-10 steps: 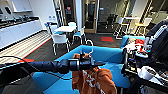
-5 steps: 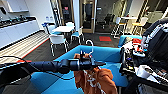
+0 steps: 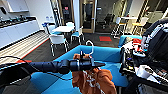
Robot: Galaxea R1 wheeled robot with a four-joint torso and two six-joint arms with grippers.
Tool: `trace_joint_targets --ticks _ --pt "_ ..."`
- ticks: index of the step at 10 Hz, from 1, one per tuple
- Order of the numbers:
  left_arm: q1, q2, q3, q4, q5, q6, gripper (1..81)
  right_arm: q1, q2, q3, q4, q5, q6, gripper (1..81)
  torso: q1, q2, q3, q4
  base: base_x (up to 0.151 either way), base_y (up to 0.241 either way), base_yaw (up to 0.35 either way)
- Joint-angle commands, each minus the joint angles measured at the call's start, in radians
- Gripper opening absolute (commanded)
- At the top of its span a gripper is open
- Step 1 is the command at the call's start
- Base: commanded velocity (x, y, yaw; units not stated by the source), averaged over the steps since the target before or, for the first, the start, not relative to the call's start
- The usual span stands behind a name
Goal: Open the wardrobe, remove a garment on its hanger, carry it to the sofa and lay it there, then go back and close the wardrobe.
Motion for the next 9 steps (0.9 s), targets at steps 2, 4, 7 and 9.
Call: trace_joint_targets --ticks 2,4,7,9 --pt "-0.17 0.003 0.039 0.026 -0.079 0.007 1.0 0.006 -0.005 0.003 -0.01 -0.054 -0.004 81.1 0.0 0.0 0.0 0.0 0.0 0.0 0.0" --pt "-0.171 0.003 0.037 0.026 -0.079 0.007 1.0 0.006 -0.003 0.003 -0.01 -0.054 -0.005 81.1 -0.001 0.0 0.0 0.0 0.074 0.0 0.0" --pt "-0.17 0.003 0.038 0.026 -0.079 0.007 1.0 0.007 -0.003 0.003 -0.01 -0.054 -0.005 81.1 -0.001 0.0 0.0 0.0 0.088 0.0 0.0" --pt "-0.17 0.001 0.04 0.026 -0.079 0.007 1.0 0.007 -0.003 0.003 -0.008 -0.054 -0.005 81.1 -0.001 0.0 0.0 0.0 0.089 0.0 0.0"
